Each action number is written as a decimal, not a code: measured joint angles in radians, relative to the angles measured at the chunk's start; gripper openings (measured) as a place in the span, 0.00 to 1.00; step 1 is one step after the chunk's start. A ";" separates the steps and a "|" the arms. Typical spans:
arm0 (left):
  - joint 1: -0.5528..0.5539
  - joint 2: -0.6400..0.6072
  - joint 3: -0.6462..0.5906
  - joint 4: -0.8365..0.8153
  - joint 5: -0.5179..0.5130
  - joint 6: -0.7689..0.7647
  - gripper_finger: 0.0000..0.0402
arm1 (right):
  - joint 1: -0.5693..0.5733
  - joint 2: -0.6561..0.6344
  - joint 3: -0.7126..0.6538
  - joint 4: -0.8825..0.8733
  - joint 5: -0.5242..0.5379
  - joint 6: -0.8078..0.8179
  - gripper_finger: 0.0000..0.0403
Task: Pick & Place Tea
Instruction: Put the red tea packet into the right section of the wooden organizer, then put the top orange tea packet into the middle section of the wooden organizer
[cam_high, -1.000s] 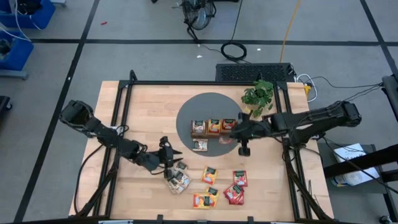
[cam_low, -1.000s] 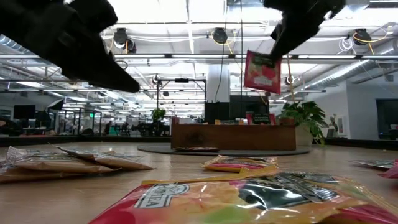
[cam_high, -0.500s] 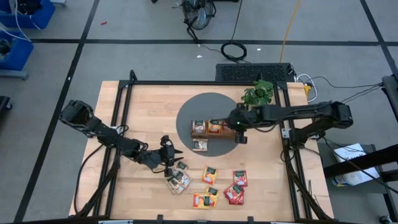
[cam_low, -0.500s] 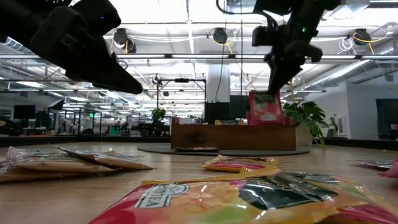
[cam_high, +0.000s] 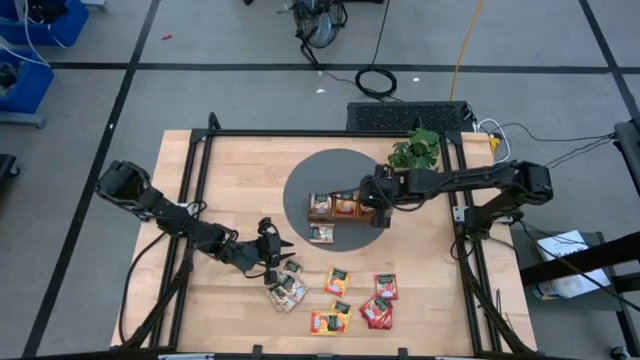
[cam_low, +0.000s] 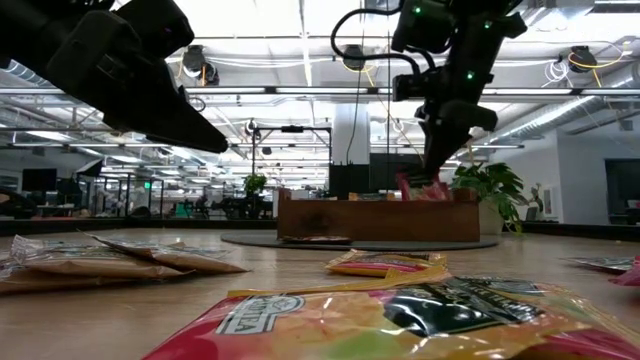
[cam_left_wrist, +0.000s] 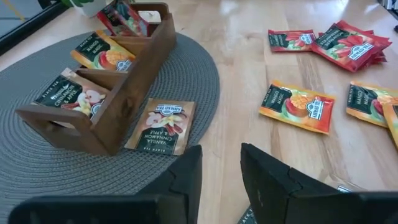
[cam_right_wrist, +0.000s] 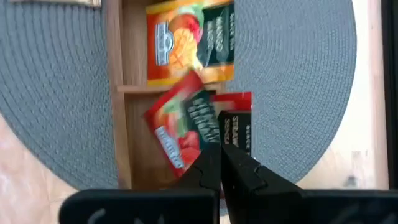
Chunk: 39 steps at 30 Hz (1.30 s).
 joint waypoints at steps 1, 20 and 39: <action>0.000 0.000 0.000 -0.001 0.000 0.000 0.29 | -0.001 0.000 -0.001 0.009 -0.001 0.003 0.00; 0.000 0.000 0.000 0.000 0.000 -0.010 0.29 | -0.002 0.000 -0.003 0.007 0.031 0.140 0.08; 0.000 0.000 0.001 -0.009 0.000 -0.025 0.29 | 0.005 -0.008 -0.004 0.002 0.025 0.266 0.09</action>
